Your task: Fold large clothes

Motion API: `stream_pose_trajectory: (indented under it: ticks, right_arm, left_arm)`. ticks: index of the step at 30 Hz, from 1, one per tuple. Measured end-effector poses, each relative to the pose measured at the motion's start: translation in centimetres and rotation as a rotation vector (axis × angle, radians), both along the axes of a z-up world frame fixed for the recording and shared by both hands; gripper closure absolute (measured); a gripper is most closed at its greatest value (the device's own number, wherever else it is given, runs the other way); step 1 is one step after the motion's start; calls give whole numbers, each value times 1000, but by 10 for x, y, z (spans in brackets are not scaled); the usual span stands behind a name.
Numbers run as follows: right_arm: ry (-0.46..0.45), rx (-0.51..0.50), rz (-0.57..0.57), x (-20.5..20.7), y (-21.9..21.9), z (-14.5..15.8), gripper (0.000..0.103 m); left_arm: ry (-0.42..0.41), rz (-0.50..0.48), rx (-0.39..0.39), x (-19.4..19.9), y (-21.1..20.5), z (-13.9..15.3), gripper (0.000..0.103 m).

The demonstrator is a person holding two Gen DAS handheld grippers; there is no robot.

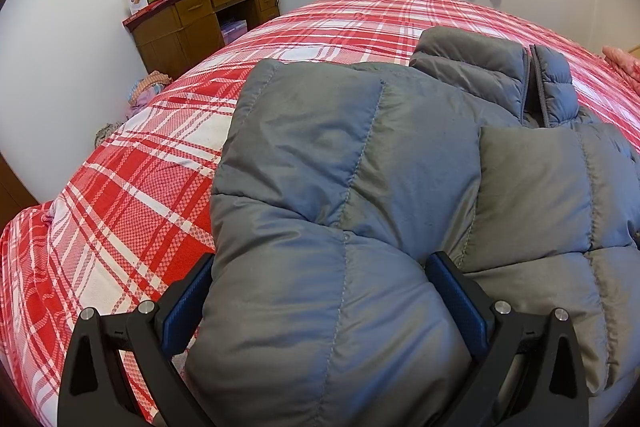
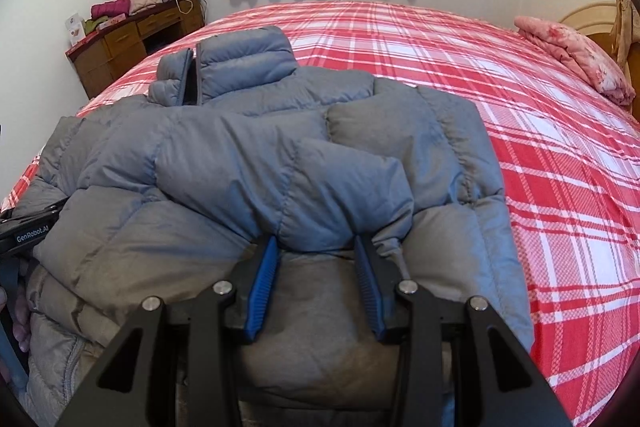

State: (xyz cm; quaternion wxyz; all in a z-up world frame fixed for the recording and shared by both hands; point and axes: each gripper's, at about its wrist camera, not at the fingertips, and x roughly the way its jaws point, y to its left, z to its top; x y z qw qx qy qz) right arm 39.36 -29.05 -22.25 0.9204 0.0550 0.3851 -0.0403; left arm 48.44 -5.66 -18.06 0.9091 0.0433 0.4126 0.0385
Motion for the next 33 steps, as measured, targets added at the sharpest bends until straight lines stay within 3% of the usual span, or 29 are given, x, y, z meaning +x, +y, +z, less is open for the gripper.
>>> stream_pose_trajectory:
  ticks: [4,7,9,12,16,20,25,33]
  right_arm:
    - [3,-1,1,-2,0,3,60]
    - [-39,-6,-32,-15,-5,24,60]
    - [-91,18,-46,-20,-6,44,58]
    - [-123,50,-37,-4,1,72,56]
    - [-91,62,29,32,24,73,56]
    - [12,45,50,60,28,29,56]
    - [1,49,63,55,26,6,55]
    - [3,87,67,54,21,2,55]
  left_arm:
    - [19,10,9,0,0,4,1]
    - [101,12,-89,2,15,27,1]
    - [33,8,-131,0,25,53,1]
    - [-46,7,-67,14,24,76,1]
    - [-13,35,-8,43,20,60,1]
    - [35,79,7,57,26,22,1]
    - [33,80,-51,57,31,3,1]
    - [27,83,1,57,23,-1,1]
